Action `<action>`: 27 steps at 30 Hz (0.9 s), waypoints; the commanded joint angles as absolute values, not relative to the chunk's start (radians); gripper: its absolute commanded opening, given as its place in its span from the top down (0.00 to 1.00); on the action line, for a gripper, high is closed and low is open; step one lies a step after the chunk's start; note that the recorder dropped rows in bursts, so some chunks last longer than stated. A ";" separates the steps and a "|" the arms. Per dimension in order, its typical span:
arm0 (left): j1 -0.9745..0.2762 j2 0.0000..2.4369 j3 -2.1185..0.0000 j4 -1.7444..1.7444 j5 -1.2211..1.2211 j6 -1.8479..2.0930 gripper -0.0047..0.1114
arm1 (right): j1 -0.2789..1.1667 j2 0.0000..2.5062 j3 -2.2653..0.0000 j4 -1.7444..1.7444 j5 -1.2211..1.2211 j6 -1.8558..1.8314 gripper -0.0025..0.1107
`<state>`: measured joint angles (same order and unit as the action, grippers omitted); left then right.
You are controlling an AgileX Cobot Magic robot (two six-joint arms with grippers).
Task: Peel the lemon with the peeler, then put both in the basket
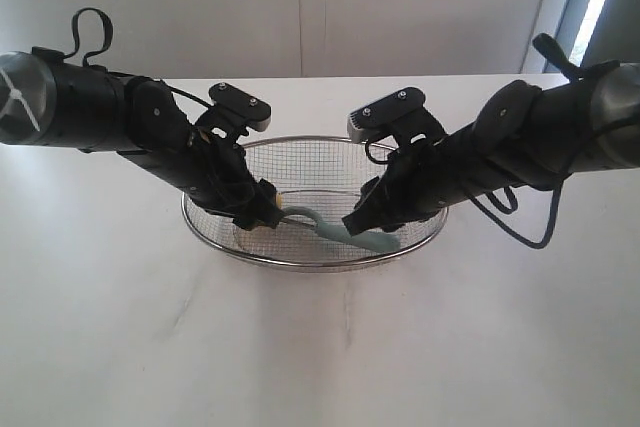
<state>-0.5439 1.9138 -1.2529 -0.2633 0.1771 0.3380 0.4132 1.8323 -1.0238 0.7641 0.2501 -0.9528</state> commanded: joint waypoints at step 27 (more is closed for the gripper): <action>-0.489 1.350 -1.189 -0.212 0.685 0.330 0.96 | 0.408 1.414 -0.959 0.762 0.483 -0.809 0.98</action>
